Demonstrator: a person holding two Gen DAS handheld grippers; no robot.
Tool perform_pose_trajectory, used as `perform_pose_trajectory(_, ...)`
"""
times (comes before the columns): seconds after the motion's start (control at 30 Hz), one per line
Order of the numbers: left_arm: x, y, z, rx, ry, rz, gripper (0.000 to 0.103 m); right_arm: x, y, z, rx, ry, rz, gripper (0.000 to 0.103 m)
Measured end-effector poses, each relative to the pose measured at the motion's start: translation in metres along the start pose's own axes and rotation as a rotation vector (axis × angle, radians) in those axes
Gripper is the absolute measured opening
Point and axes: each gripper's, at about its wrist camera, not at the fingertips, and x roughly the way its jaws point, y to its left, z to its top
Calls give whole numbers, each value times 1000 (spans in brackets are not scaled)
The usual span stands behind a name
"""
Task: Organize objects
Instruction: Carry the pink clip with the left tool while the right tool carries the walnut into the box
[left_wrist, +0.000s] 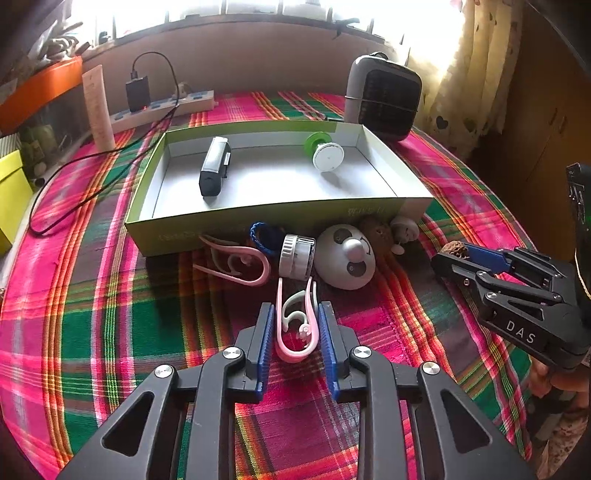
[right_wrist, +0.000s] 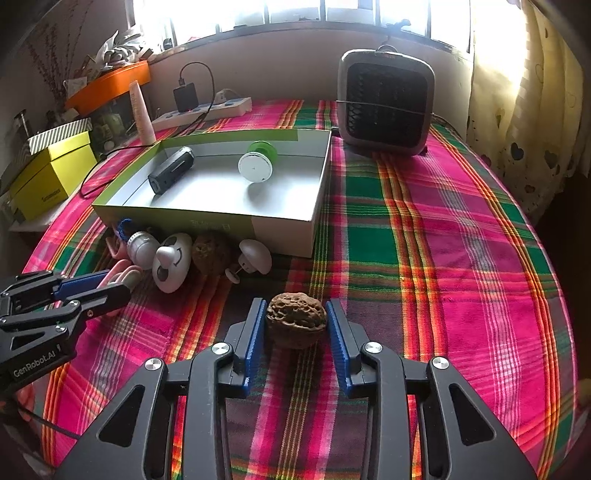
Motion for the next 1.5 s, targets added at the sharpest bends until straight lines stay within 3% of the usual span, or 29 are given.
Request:
perform_pose_trajectory(0.83,-22,7,17,7,-65,7,22,-21,18,23,-17,-63,88,34)
perform_pose_trajectory(1.5,-1,42,65,-25,-82,47,22,14,42,74,-39,-59,147,34)
